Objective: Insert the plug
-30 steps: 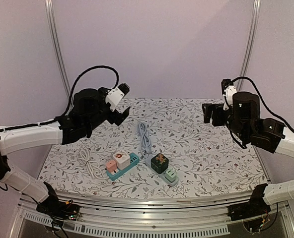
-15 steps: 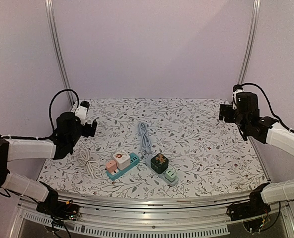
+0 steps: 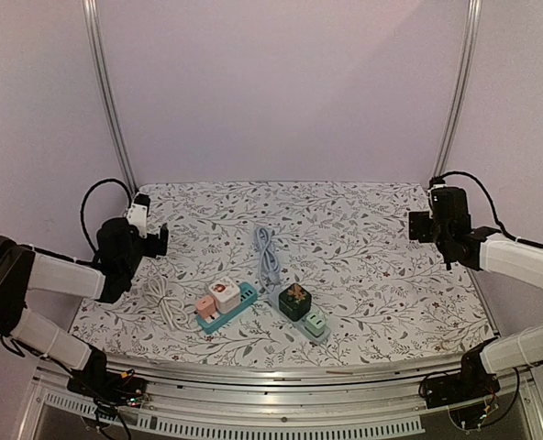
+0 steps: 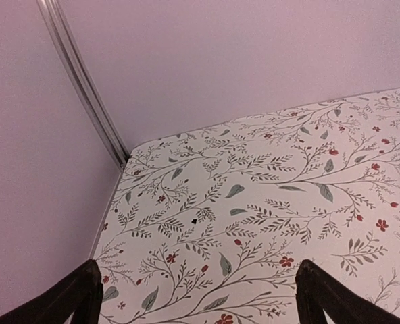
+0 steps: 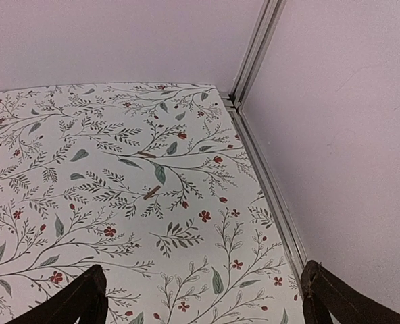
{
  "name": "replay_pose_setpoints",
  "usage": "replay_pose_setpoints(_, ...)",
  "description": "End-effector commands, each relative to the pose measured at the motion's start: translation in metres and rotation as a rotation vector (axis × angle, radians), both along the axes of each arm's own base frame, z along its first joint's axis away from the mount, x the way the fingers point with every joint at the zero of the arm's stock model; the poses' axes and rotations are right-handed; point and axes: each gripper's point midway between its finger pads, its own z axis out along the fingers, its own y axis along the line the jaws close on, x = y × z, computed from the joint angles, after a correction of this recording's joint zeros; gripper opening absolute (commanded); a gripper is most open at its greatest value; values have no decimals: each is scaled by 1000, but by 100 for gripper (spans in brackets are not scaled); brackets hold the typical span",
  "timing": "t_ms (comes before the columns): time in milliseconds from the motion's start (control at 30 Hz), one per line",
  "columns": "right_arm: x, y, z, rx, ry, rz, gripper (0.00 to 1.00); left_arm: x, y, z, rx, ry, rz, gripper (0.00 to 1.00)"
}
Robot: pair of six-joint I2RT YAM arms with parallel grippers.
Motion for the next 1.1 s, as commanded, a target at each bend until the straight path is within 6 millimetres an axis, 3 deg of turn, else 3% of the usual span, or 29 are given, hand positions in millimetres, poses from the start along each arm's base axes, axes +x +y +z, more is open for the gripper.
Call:
replay_pose_setpoints(0,6,-14,-19,95,38,-17,99,-4,15,-10,-48,-70,36,99)
replay_pose_setpoints(200,9,-30,-38,-3,33,-51,99,1,33,-24,-149,-38,21,99)
replay_pose_setpoints(467,10,-24,-64,43,-28,8,99,12,43,-35,-196,6,39,99)
replay_pose_setpoints(700,7,-26,-43,79,-214,17,99,12,47,-34,-193,-8,58,99)
replay_pose_setpoints(867,14,-31,-43,37,-205,11,99,12,46,-35,-195,-5,57,99)
replay_pose_setpoints(1067,24,-52,-47,76,-235,9,99,13,46,-34,-196,-7,56,99)
